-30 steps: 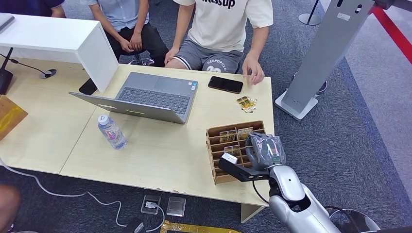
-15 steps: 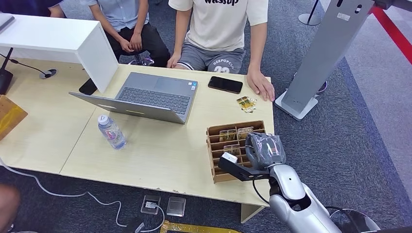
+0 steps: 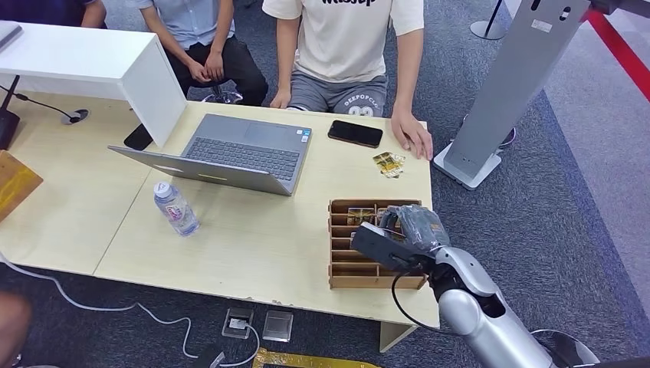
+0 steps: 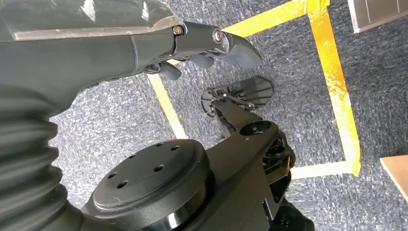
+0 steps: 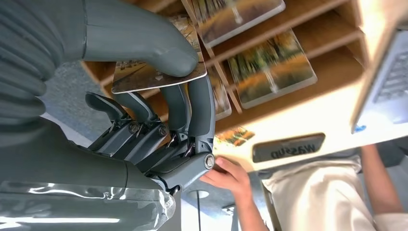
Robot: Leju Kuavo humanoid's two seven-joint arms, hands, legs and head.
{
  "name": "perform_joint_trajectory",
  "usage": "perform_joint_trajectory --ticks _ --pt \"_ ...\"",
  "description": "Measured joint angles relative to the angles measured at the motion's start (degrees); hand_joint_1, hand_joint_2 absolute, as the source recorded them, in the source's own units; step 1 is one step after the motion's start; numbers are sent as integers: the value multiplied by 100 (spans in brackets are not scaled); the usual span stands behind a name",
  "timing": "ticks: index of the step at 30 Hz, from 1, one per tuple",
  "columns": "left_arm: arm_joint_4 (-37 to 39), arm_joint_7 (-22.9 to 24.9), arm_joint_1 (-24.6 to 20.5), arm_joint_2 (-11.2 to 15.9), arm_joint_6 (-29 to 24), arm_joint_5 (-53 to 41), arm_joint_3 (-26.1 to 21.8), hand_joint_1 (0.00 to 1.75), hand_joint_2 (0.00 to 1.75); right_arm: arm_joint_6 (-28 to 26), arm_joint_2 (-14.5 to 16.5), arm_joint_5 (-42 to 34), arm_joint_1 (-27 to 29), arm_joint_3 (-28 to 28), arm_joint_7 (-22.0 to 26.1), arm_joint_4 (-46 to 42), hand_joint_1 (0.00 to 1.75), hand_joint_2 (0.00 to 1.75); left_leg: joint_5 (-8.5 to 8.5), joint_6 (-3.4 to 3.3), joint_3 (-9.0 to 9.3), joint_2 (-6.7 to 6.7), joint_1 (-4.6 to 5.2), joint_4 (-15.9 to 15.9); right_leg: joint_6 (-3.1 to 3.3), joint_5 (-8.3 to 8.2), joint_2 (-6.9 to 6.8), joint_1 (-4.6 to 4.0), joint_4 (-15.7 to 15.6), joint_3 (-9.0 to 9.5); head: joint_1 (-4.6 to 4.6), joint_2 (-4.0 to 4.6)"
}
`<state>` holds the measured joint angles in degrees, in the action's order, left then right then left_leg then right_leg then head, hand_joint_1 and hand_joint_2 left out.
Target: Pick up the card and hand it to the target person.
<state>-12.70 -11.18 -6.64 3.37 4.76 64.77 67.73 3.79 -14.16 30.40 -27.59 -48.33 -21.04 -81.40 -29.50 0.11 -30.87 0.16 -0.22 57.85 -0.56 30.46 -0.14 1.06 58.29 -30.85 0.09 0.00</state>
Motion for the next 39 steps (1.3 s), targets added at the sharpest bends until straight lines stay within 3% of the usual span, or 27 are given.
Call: perform_joint_trajectory --ticks 9,14,20,25,28,33,39 --pt "0 8 14 3 0 97 -3 0 175 -56 -353 -209 -238 110 -116 -1069 175 175 0 0 0 1 0 0 0 0 -1 0 0 0 -1 0" --pt "0 2 17 2 0 143 -6 0 175 -467 -437 265 -233 209 -55 -1590 175 175 0 0 0 1 0 0 0 0 0 0 0 0 -1 0" --pt "0 -24 16 -14 0 143 -4 0 175 -1389 -396 929 -171 281 580 -1953 175 175 0 0 -1 0 0 0 0 0 0 0 0 0 2 0" --pt "0 -27 13 -55 0 92 -4 0 175 -2555 -245 1877 -110 280 1198 -1857 175 175 0 0 -3 1 0 0 0 0 0 0 0 0 0 0" --pt "0 -26 4 -85 0 82 -4 0 175 -3156 -113 2376 -107 277 1319 -1556 175 175 0 0 -3 1 0 0 0 0 -1 0 0 1 -1 0" --pt "0 -25 -4 -110 0 64 -4 0 175 -3691 57 2908 -107 264 1314 -1016 175 175 0 0 -4 2 0 0 0 0 -1 0 0 1 -3 0" --pt "0 -11 -34 -112 0 29 -4 0 175 -3952 164 3362 -110 243 1172 -471 175 175 0 0 -5 5 0 0 0 0 -3 0 0 0 2 0"
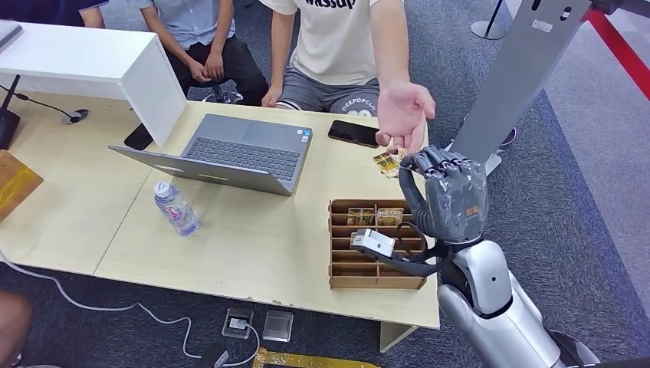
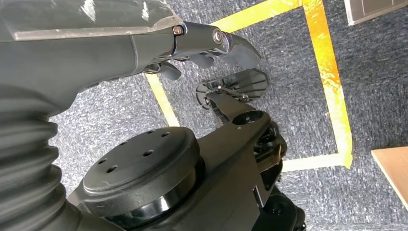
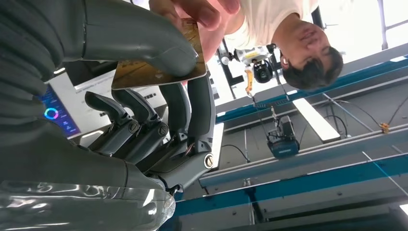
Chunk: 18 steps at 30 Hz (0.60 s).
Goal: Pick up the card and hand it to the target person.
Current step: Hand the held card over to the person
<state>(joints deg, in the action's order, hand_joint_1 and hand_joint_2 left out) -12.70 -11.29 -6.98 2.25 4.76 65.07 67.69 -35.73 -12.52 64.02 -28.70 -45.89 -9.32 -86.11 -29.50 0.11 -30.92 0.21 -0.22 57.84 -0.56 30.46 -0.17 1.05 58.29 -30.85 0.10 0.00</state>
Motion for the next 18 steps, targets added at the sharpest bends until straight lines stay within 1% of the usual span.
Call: perform_joint_trajectory --ticks 1,5,7,9,11,16,18 --pt "0 5 -8 0 0 -10 0 0 175 -35 15 22 1 -1 -12 84 175 175 0 0 0 0 0 0 0 0 0 0 0 0 -1 0" --pt "0 46 -29 2 0 -58 1 0 175 -126 78 78 7 -3 -27 366 0 175 0 0 0 -1 0 0 0 0 1 0 0 0 -3 0" --pt "0 81 -34 2 0 -95 2 0 175 -156 115 94 9 -3 -38 485 0 175 0 0 1 -1 0 0 0 0 1 0 0 0 -3 0" --pt "0 81 -35 2 0 -107 2 0 87 -160 144 -13 13 -1 -67 575 0 175 0 0 1 -1 0 0 0 0 1 0 0 0 -4 0" --pt "0 44 -33 3 0 -90 2 0 0 -116 167 -490 33 11 -17 632 0 175 0 0 1 -1 0 0 0 0 1 0 0 0 -4 0" --pt "0 -16 -2 12 0 -11 2 0 0 271 205 -2798 160 107 563 616 0 175 0 0 1 -1 0 0 0 0 1 0 0 0 -3 0" --pt "0 -16 17 21 0 19 0 0 0 448 207 -3470 231 166 693 555 0 175 0 0 1 -1 0 0 0 0 1 0 -1 -1 -4 0"
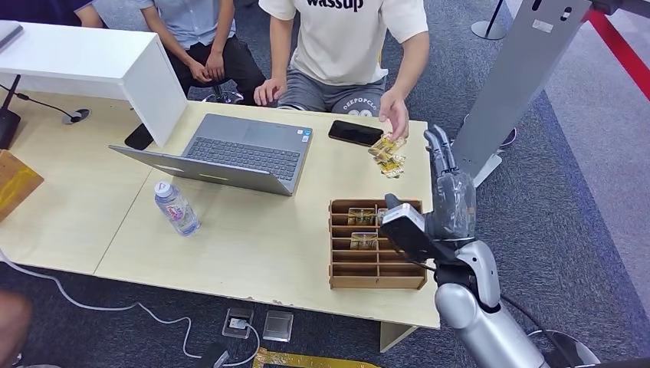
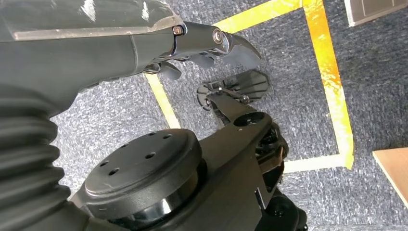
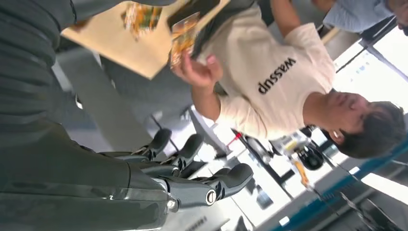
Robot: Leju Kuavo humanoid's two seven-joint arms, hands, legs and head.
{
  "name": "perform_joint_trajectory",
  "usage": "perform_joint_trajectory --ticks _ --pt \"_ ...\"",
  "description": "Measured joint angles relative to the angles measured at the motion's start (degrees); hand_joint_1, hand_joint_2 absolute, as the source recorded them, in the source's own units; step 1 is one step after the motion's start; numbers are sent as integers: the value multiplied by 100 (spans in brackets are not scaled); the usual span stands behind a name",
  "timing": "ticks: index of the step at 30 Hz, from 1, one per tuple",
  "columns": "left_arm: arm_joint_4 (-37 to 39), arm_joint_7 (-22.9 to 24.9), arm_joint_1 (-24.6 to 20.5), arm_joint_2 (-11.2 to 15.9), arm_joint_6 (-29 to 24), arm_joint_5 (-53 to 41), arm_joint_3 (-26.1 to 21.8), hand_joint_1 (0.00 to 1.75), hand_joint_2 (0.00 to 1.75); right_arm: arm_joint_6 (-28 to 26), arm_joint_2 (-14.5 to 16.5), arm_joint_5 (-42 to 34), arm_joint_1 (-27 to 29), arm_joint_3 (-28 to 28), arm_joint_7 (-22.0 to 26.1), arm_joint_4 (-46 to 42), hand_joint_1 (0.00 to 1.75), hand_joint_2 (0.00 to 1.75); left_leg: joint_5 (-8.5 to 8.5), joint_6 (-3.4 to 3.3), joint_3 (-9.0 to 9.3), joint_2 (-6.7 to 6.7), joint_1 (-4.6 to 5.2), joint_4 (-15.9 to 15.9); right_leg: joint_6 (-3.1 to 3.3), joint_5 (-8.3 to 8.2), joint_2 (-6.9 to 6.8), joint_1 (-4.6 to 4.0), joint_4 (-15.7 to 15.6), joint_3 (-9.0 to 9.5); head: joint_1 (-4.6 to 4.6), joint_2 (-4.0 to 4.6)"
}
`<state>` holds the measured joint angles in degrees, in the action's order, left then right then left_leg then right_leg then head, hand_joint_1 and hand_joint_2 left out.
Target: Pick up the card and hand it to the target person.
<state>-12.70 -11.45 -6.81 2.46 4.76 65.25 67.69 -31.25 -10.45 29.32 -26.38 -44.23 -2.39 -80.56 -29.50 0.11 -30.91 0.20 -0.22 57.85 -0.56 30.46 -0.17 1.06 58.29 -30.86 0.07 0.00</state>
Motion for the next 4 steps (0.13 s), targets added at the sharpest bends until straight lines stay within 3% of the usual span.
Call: perform_joint_trajectory --ticks 4 --pt "0 11 20 22 0 48 -4 0 0 230 -9 -751 139 113 36 -157 0 175 0 0 1 0 0 0 0 0 0 0 0 -1 2 0"
